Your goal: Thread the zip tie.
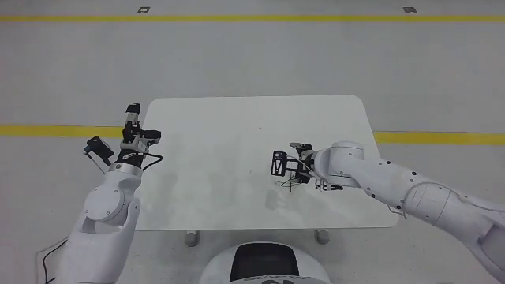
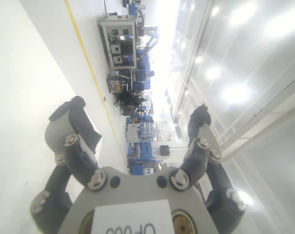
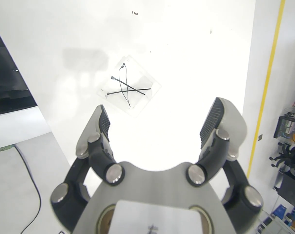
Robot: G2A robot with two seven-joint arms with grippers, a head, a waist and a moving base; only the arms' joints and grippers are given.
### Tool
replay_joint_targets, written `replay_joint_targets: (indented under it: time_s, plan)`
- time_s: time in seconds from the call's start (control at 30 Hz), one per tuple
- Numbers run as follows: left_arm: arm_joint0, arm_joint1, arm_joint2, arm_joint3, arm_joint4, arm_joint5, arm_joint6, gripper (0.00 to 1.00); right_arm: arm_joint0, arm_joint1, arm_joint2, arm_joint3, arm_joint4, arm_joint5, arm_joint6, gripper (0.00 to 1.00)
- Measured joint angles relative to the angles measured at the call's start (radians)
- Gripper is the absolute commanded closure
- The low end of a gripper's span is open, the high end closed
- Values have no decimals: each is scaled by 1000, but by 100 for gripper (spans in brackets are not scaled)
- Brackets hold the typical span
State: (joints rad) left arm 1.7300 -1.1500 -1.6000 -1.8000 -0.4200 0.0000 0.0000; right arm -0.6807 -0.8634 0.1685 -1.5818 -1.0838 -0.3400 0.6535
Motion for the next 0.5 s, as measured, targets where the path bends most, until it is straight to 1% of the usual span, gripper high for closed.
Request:
replay_joint_targets:
  time_s: [0.17, 0.5]
  plan:
    - [0, 0, 0, 0, 0, 0, 0, 0, -5, -17, 2, 5, -12, 0, 19, 0]
    - [0, 0, 0, 0, 0, 0, 0, 0, -5, -18, 1, 5, -13, 0, 20, 0]
